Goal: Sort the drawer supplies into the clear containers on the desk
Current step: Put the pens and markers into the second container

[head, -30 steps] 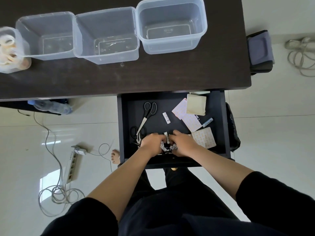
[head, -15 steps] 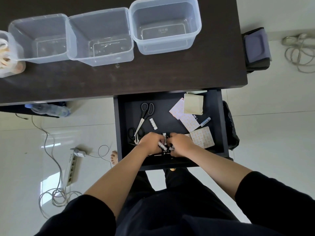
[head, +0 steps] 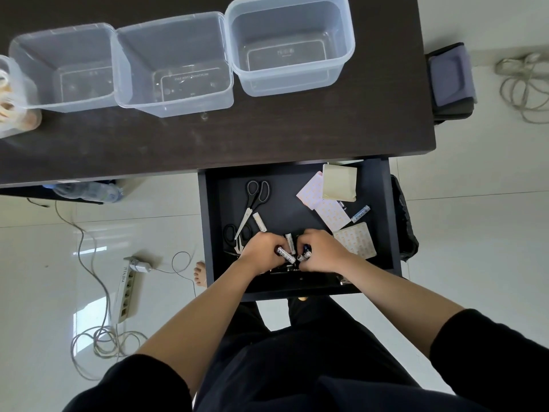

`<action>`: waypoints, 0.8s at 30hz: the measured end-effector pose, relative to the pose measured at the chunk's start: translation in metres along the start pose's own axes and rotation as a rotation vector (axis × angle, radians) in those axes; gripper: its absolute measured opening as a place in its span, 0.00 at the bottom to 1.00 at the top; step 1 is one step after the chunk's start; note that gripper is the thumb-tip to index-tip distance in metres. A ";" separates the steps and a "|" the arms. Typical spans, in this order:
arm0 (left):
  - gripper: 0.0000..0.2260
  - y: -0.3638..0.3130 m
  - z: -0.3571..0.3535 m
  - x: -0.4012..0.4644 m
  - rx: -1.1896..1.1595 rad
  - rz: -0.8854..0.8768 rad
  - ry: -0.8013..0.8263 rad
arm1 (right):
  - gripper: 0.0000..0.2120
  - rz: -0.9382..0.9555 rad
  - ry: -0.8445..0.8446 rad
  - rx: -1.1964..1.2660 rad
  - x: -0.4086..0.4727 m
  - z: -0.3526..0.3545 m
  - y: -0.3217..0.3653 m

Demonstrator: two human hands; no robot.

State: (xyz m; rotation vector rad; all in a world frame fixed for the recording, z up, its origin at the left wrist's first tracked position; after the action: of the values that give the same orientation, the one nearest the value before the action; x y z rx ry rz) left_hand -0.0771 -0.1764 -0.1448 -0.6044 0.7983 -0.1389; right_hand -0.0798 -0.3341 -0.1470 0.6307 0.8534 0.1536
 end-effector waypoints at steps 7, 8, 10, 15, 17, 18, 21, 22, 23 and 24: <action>0.07 -0.007 0.010 -0.009 -0.064 0.032 -0.029 | 0.07 -0.082 -0.064 0.232 -0.007 0.009 0.006; 0.08 -0.008 0.012 -0.011 -0.071 0.036 -0.042 | 0.07 -0.104 -0.049 0.261 -0.007 0.010 0.007; 0.07 -0.011 0.016 -0.015 -0.089 0.039 -0.072 | 0.08 -0.124 -0.037 0.267 -0.008 0.011 0.008; 0.08 -0.014 0.029 -0.023 -0.127 0.073 -0.125 | 0.09 -0.139 -0.063 0.277 -0.012 0.016 0.015; 0.08 -0.016 0.038 -0.025 -0.137 0.066 -0.149 | 0.09 -0.136 -0.100 0.295 -0.015 0.020 0.016; 0.08 -0.017 0.043 -0.027 -0.144 0.059 -0.163 | 0.08 -0.126 -0.127 0.307 -0.016 0.022 0.017; 0.08 -0.019 0.061 -0.033 -0.180 0.035 -0.223 | 0.05 -0.101 -0.216 0.364 -0.019 0.033 0.022; 0.08 -0.020 0.069 -0.036 -0.201 0.025 -0.244 | 0.05 -0.089 -0.250 0.381 -0.020 0.038 0.027; 0.08 -0.021 0.077 -0.040 -0.218 0.011 -0.266 | 0.04 -0.068 -0.284 0.394 -0.022 0.044 0.033; 0.07 -0.021 0.086 -0.045 -0.227 -0.003 -0.289 | 0.04 -0.043 -0.314 0.398 -0.023 0.050 0.041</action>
State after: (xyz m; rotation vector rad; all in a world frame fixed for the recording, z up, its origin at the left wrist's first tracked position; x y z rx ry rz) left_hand -0.0456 -0.1395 -0.0587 -0.8193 0.5361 0.0370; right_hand -0.0532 -0.3320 -0.0839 0.9794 0.5940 -0.1572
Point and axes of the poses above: each hand's wrist, its own x-axis towards the middle knuckle, its own z-axis out of the back of the hand, y = z × x, the point moved 3 cm from there along x, towards the middle knuckle
